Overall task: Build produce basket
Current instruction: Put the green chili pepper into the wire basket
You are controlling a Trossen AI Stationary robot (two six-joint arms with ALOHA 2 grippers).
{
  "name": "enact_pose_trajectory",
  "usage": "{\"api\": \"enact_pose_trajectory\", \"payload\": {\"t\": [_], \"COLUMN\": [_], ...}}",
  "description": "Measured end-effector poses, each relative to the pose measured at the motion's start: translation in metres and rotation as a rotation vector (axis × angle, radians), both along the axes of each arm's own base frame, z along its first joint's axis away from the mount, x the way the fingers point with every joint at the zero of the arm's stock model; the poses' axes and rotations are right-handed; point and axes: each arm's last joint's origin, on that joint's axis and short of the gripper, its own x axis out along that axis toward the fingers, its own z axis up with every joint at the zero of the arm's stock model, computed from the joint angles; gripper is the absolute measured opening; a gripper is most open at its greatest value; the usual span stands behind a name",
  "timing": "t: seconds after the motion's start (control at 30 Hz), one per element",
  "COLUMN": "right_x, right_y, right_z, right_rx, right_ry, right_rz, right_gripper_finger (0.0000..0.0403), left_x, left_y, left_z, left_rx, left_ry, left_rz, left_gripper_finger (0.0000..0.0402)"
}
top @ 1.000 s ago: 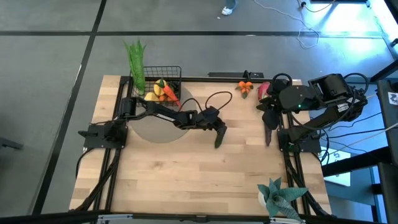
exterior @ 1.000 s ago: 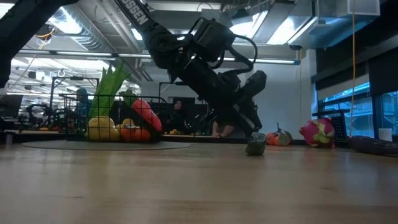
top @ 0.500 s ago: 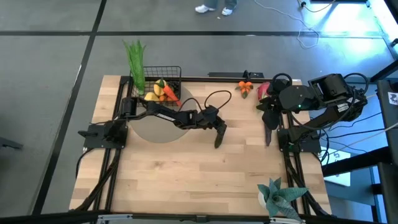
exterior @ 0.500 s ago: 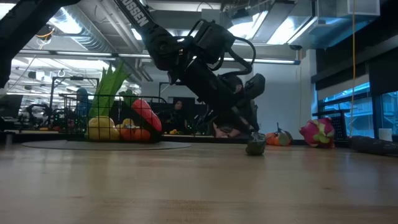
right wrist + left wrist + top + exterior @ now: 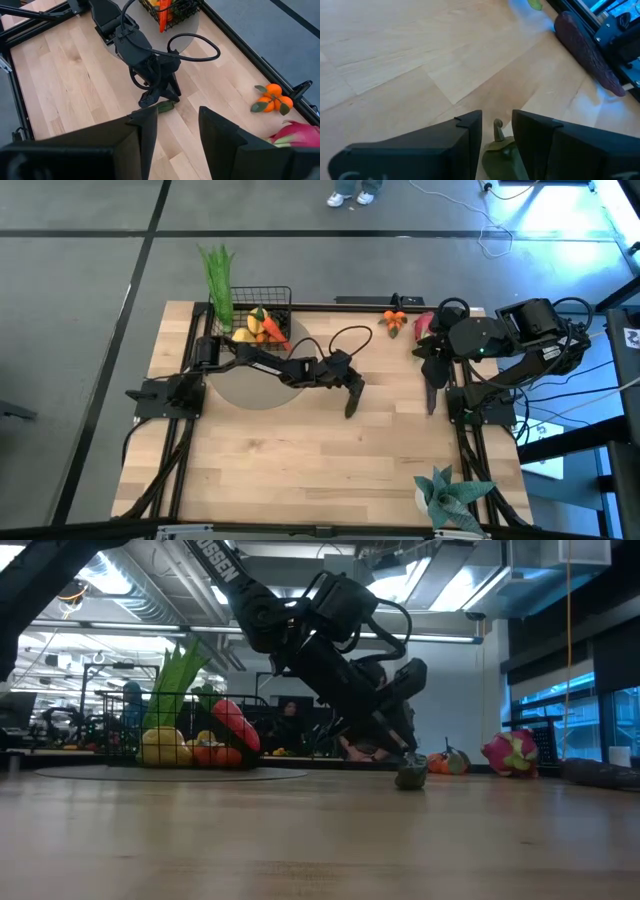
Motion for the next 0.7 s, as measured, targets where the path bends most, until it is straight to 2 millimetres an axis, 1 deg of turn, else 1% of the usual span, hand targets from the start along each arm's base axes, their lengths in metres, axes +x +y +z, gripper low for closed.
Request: {"api": "enact_pose_trajectory", "payload": {"t": [0.4, 0.7], "right_x": [0.0, 0.0], "right_y": [0.0001, 0.0], "right_z": [0.0, 0.0], "right_rx": [0.0, 0.001], "right_ry": [0.0, -0.001], "right_rz": [0.0, -0.002], "right_gripper_finger": [0.0132, 0.0132], "left_x": [0.0003, 0.0004], "left_y": [-0.0015, -0.0025], "left_z": [0.0006, 0.0007], "left_rx": [-0.005, -0.006], "left_ry": [-0.004, -0.005], "left_rz": [-0.007, -0.011], "left_gripper_finger": [0.0092, 0.0064]}}
